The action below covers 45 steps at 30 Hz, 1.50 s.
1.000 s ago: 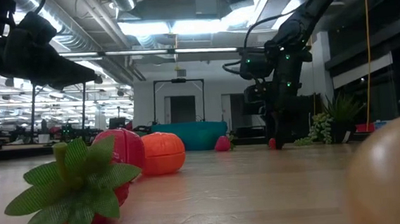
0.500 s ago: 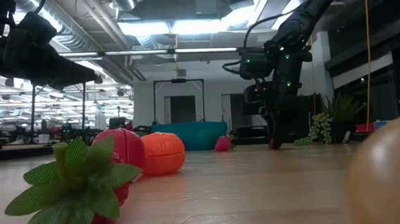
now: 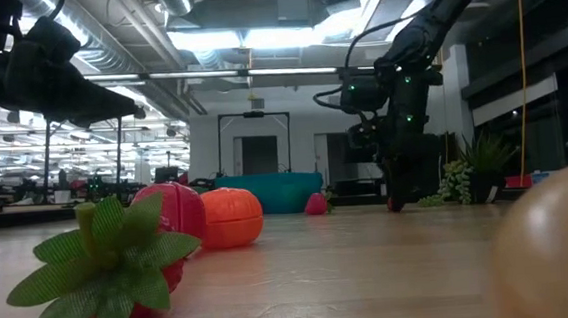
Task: Pick and placing Produce into tupperware
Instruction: Put the red cherry into the blue bin
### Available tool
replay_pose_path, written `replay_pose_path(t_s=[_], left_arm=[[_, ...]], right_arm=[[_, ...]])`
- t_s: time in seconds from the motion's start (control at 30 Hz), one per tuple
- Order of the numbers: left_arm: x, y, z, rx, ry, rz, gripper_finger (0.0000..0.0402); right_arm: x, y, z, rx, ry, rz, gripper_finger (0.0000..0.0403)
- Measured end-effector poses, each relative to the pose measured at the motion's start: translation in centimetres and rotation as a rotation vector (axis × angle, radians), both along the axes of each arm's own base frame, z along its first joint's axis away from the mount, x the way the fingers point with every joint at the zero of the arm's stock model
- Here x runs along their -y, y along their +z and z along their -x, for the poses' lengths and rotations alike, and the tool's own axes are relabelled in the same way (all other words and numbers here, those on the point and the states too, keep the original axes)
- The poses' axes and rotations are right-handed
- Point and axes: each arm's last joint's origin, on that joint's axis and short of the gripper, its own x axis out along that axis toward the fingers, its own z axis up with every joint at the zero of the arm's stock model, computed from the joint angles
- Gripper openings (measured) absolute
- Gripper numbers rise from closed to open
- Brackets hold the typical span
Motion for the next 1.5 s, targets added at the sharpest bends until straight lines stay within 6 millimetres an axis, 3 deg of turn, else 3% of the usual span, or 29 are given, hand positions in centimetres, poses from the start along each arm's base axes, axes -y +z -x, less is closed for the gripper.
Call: replay_pose_path(t_s=[0.57, 0.7, 1.0, 1.13, 1.27, 1.5], left_arm=[[0.0, 0.0, 0.0, 0.0, 0.0, 0.0, 0.0124], [0.0, 0.0, 0.0, 0.0, 0.0, 0.0, 0.0124], [0.0, 0.0, 0.0, 0.0, 0.0, 0.0, 0.0124], [0.0, 0.0, 0.0, 0.0, 0.0, 0.0, 0.0124], [0.0, 0.0, 0.0, 0.0, 0.0, 0.0, 0.0124], [0.0, 0.0, 0.0, 0.0, 0.0, 0.0, 0.0124]], right_arm=[[1.7, 6.3, -3.5, 0.178, -0.084, 0.049, 0.0118], [1.4, 8.2, -2.8, 0.219, -0.118, 0.05, 0.0118], [-2.2, 12.4, -0.6, 0.265, -0.126, 0.08, 0.0118], [-3.7, 12.5, 1.0, 0.278, -0.179, 0.108, 0.0118], [-5.5, 10.8, 3.1, 0.341, -0.221, 0.092, 0.0118], [-7.4, 9.3, 5.4, 0.627, -0.2, 0.117, 0.0118]])
